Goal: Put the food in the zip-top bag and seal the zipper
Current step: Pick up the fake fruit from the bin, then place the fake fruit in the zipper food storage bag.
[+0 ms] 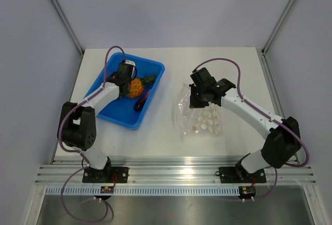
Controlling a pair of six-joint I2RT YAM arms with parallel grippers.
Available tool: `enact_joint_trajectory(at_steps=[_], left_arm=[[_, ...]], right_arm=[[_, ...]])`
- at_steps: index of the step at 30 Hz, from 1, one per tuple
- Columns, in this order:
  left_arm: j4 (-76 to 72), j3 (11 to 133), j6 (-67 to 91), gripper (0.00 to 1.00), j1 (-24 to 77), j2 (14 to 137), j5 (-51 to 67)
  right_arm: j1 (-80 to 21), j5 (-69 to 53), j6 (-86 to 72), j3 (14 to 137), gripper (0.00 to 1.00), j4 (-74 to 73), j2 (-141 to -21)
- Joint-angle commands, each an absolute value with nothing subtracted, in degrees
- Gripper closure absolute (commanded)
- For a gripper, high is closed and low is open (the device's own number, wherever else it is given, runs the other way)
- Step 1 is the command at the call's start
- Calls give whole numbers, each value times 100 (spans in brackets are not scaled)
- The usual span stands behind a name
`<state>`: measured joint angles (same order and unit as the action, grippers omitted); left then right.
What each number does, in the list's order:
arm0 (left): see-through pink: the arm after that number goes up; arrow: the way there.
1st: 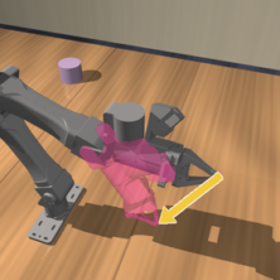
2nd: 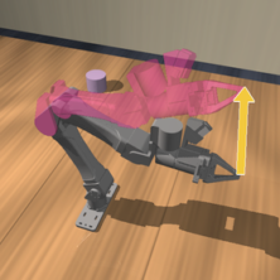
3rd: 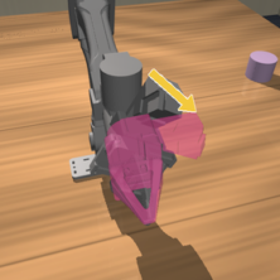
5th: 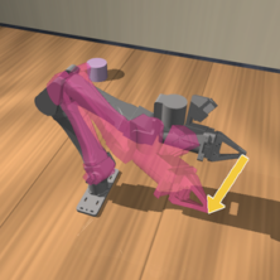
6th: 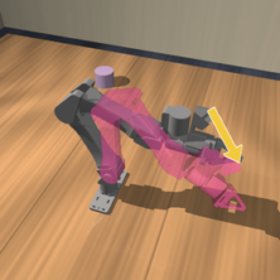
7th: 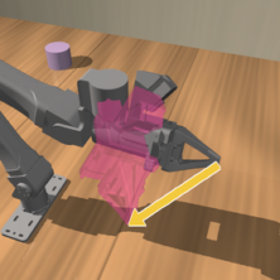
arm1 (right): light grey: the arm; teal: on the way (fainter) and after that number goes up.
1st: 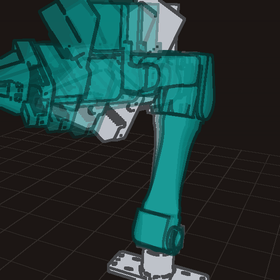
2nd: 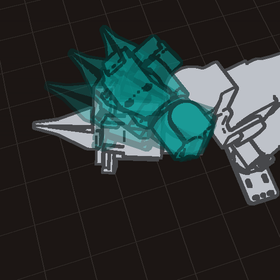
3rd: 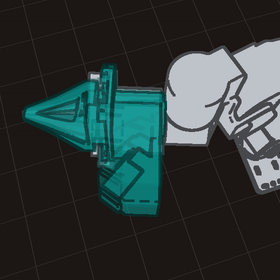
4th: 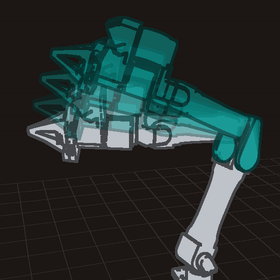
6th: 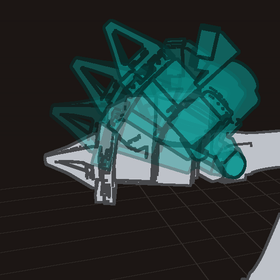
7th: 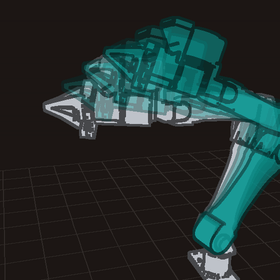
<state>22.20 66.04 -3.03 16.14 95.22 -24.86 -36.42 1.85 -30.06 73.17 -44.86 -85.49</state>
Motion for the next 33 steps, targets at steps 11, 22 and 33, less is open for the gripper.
enact_joint_trajectory(at_steps=[11,22,33], left_arm=[[2610,7119,-123,100,1591,9054,-2594],[3163,7417,176,100,1591,7199,-1619],[3709,8253,694,100,1591,6926,-195]], right_arm=[[-3727,141,-3076,7453,100,-4421,-8455],[-3814,-78,-3225,7611,100,-4192,-8604],[-4130,-518,-3462,8445,100,-3938,-9140]])
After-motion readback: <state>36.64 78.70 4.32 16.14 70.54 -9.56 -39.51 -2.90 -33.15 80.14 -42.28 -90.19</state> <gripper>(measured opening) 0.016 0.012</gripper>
